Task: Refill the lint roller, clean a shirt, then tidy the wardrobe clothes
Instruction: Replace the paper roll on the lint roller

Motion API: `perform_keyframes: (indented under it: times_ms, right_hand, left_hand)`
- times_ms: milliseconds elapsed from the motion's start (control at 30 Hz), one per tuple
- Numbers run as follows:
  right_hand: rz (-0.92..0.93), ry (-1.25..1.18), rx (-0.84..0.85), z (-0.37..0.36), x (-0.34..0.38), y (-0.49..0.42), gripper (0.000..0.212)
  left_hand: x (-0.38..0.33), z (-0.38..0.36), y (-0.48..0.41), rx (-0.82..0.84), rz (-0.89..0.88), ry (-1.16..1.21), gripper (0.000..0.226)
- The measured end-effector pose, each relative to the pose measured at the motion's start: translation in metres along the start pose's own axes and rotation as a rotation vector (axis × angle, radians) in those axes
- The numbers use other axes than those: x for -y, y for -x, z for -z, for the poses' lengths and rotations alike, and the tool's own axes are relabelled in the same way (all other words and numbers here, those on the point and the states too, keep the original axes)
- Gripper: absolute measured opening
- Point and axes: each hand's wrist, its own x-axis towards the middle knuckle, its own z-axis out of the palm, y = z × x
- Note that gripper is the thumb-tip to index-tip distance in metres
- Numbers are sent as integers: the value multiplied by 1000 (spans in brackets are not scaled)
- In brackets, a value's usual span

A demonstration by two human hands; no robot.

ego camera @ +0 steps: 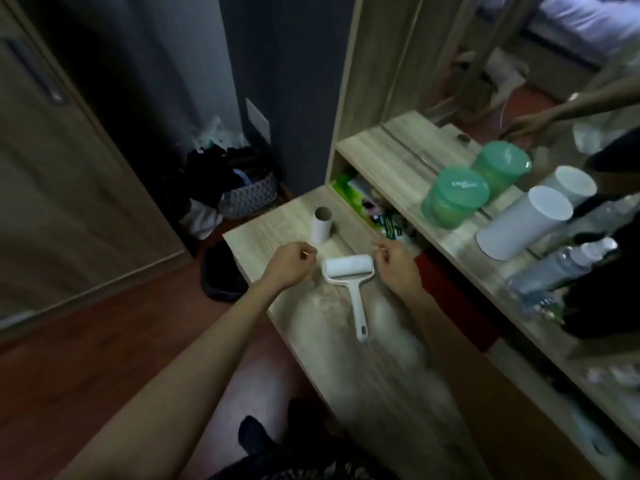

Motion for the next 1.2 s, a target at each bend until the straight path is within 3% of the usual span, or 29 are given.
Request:
perform_keyframes:
  times_ms: [133, 300, 467, 633, 767, 933, 1200]
  right_hand:
    - [-71, 10, 106, -7, -10, 0, 27]
    - [-120, -60, 154, -16, -14, -3, 32]
    - [-211, -238, 170, -20, -17, -3, 31]
    - [-169, -319, 141, -21, -11, 1, 34]
    - [-65, -358, 142, -14, 9, 3, 34]
    - [-98, -543, 242, -9, 32, 6, 29]
    - [-135, -716, 296, -3, 56, 9, 24]
  left_hand:
    - [0, -30, -4, 108, 107, 19, 38]
    - [5, -51, -15, 96, 169, 98, 47]
    - [11, -53, -16, 99, 247, 350, 44]
    - [15, -47, -6, 61, 308, 608, 47]
    - [21, -38, 6, 47, 261, 739, 27]
    - [28, -16, 19, 60, 201, 815, 33]
    - [34, 21, 27, 148, 77, 701, 28]
